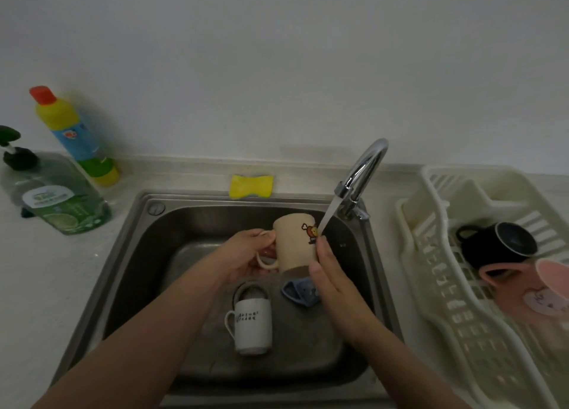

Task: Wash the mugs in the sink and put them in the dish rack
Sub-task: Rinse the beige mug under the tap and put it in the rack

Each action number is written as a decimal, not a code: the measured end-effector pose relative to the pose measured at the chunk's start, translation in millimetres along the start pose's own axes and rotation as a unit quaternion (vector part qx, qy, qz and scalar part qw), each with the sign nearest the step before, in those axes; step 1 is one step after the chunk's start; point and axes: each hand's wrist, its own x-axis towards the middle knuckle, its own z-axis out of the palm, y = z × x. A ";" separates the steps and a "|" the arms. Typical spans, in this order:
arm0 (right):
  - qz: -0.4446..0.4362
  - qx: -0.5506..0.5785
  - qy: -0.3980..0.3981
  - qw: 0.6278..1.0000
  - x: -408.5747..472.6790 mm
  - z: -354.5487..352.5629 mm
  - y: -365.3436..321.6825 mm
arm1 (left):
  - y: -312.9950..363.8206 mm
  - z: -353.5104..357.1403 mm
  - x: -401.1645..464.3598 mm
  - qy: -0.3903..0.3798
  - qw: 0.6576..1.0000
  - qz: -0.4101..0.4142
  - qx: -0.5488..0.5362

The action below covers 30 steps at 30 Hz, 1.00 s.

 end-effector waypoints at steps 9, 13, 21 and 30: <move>-0.043 -0.136 0.027 0.989 -3.4 -5.8 -4.1 | -6.7 17.2 4.1 -0.048 0.998 -0.025 -0.023; -0.077 -0.256 0.061 0.962 23.4 -20.4 -5.2 | 5.7 30.7 1.9 -0.029 0.999 -0.009 0.025; -0.175 -0.351 0.045 0.919 31.8 -35.0 4.1 | 13.7 37.4 4.9 -0.029 0.994 0.015 0.106; -0.156 -0.290 0.048 0.943 39.9 -31.6 10.8 | 12.8 30.6 3.4 -0.009 0.996 0.008 0.090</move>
